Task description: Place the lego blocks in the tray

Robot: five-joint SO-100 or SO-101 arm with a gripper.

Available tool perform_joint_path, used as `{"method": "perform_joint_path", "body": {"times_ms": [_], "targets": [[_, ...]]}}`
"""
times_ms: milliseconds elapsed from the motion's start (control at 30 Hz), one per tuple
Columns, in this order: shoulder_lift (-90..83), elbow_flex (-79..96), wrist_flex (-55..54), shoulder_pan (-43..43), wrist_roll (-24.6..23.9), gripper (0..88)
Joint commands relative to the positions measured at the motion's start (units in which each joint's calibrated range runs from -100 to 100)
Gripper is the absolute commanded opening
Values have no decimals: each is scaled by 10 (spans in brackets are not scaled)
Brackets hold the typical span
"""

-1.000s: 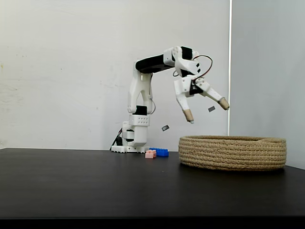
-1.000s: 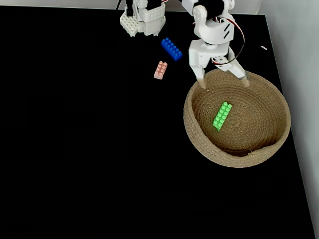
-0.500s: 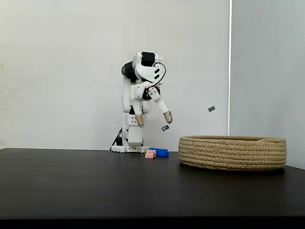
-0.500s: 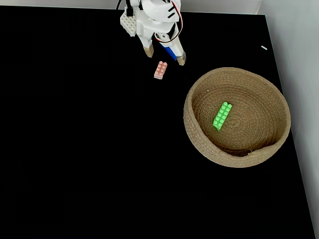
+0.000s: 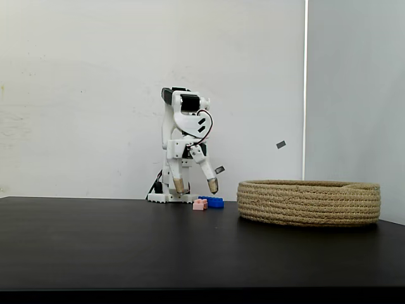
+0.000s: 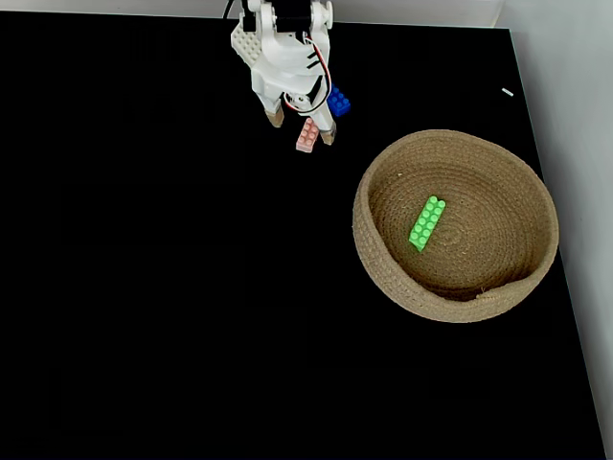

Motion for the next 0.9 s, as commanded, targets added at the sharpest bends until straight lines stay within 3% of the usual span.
{"method": "perform_joint_path", "body": {"times_ms": [0,533,600,733,867], "targets": [[2,18,-42,-5,1,297],[4,85,-93,-50,-20,251],[4,93,-106,-52,-21,201],[7,111,-127,-61,-28,5],[7,122,-137,-73,-33,0]]}}
